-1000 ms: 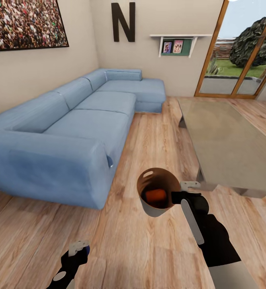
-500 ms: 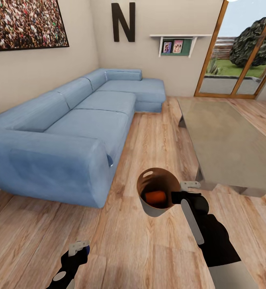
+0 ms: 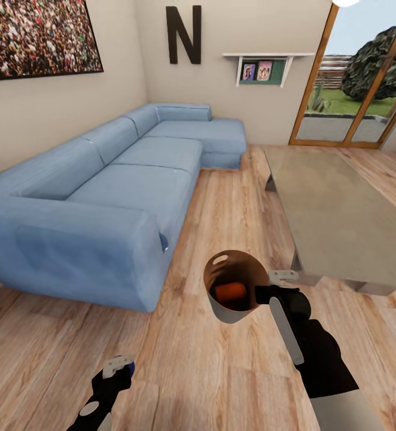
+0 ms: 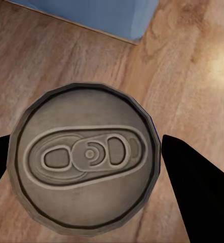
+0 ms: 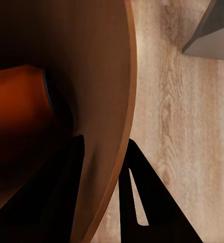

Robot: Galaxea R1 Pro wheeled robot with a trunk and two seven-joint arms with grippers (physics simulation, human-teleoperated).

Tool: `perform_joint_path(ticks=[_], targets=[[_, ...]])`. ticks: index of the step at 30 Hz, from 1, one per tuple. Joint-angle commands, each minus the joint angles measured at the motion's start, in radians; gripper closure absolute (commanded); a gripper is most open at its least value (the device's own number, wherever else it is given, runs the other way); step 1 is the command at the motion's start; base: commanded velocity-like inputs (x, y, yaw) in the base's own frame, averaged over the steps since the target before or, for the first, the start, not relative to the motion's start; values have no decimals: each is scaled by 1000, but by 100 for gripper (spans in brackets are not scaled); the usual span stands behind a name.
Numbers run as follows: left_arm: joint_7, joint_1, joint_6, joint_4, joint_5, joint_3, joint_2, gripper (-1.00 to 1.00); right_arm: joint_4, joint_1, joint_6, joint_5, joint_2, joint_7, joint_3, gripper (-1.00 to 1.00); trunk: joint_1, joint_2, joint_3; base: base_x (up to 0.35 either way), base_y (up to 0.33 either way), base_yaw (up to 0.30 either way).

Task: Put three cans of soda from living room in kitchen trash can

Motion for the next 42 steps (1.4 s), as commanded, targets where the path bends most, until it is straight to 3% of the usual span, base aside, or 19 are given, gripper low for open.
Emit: perform_joint_path(ticks=[1, 42], targets=[[1, 0, 0, 0, -1, 0, 0, 100, 0, 0, -2, -1, 0, 2, 0, 100, -4, 7, 3, 0, 0, 0], [-8, 0, 7, -53, 2, -18, 0, 100, 0, 0, -3, -1, 0, 1, 0, 100, -161, 294, 136, 0, 0, 0]])
